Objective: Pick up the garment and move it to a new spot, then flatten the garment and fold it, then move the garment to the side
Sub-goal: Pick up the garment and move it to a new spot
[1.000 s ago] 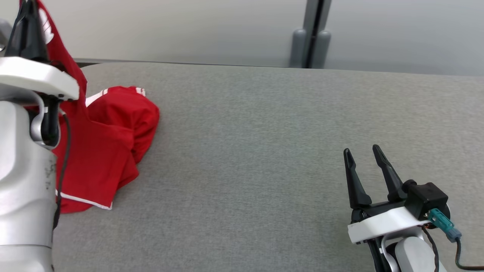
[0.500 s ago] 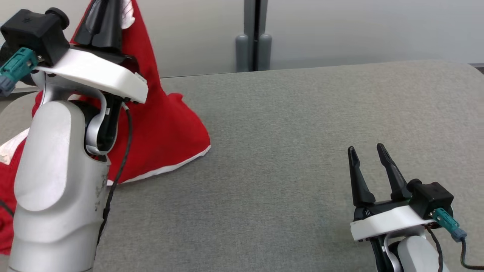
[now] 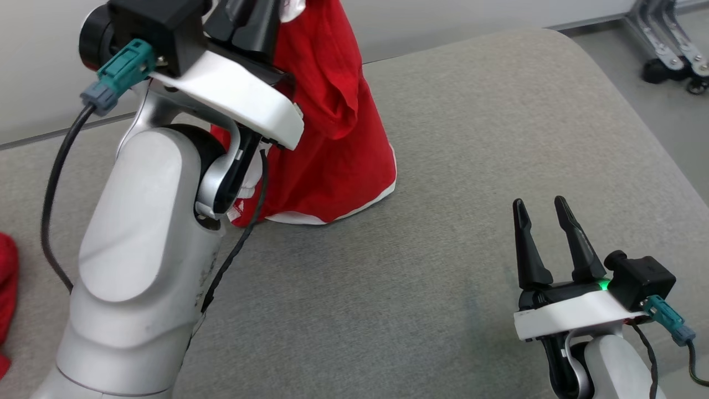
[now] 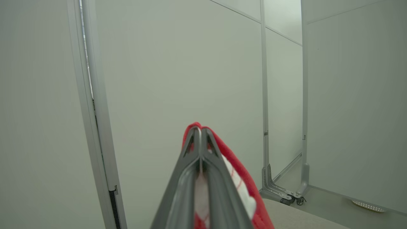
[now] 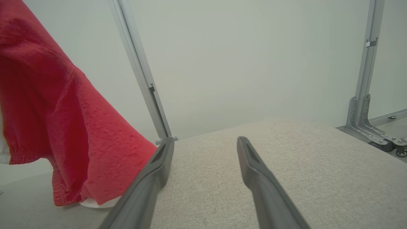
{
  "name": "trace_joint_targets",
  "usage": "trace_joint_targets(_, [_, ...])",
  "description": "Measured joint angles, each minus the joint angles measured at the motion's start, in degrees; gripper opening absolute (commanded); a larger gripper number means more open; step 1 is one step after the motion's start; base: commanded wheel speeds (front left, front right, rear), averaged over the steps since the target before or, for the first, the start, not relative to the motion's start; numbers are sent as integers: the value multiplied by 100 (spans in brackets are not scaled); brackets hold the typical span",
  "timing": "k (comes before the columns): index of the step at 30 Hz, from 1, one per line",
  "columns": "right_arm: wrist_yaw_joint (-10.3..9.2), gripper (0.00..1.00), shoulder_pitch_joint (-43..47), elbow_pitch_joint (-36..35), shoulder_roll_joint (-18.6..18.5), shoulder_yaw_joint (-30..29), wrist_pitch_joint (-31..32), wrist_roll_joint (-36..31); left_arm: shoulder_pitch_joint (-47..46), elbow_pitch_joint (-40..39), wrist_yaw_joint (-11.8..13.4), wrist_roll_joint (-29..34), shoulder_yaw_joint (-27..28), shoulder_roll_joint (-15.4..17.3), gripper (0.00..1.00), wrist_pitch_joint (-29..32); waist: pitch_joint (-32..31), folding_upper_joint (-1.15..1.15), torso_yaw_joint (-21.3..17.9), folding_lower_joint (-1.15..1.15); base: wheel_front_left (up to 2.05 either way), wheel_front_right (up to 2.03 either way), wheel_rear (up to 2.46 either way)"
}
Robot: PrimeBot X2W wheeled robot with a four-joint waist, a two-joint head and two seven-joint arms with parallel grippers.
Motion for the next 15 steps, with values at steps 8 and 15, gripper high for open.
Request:
trace_joint_targets(8, [0, 100, -15, -59, -1, 8, 0, 175, -266, 1022, 25, 279, -294, 37, 0, 62, 212, 0, -740, 0, 0, 0, 0])
trace_joint_targets(15, [0, 100, -159, -86, 0, 136, -1, 316, -848, 2593, 56, 424, -350, 32, 0, -439, 541, 0, -1043, 0, 0, 0, 0])
